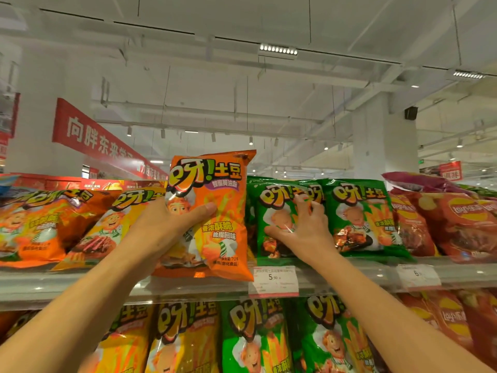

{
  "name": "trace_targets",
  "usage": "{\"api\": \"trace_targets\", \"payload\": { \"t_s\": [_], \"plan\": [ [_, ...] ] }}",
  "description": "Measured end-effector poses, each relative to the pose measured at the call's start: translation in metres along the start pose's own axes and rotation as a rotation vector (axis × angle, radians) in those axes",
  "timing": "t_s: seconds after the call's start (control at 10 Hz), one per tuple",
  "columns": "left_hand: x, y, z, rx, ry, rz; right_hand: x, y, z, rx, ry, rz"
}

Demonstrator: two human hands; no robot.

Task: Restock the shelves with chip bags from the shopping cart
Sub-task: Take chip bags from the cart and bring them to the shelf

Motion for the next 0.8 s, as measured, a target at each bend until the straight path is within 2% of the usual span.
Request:
{"api": "trace_targets", "payload": {
  "t_s": [0.2,0.3,0.4,0.5,0.6,0.7,0.8],
  "plan": [
    [-0.011,0.02,0.017,0.029,0.022,-0.015,-0.005,0.004,0.009,-0.018,-0.071,0.06],
    [-0.012,0.027,0.02,0.025,0.033,-0.002,0.033,0.016,-0.01,0.024,-0.081,-0.074],
    [-0.01,0.027,0.024,0.04,0.037,-0.022,0.088,0.019,-0.044,-0.052,-0.221,-0.348],
    [-0.009,0.022,0.022,0.047,0.021,-0.032,0.11,0.032,-0.09,-0.259,-0.124,-0.157],
    [-0.01,0.019,0.019,0.042,0.025,-0.025,0.093,0.027,-0.096,-0.205,-0.084,-0.081],
    [-0.01,0.019,0.016,0.042,0.061,-0.021,0.095,0.028,-0.101,-0.123,0.04,-0.071],
    [-0.009,0.02,0.017,0.046,0.107,-0.028,0.091,0.025,-0.094,-0.061,0.069,0.081]
  ]
}}
Point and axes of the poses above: each hand's wrist, its own y-axis towards the middle knuckle, its own x-axis out of the back of the hand, z = x × y, the point moved 1 cm from there along y, towards the middle knuckle, and after that the axes turned 15 degrees about y, right-handed, at the moved point
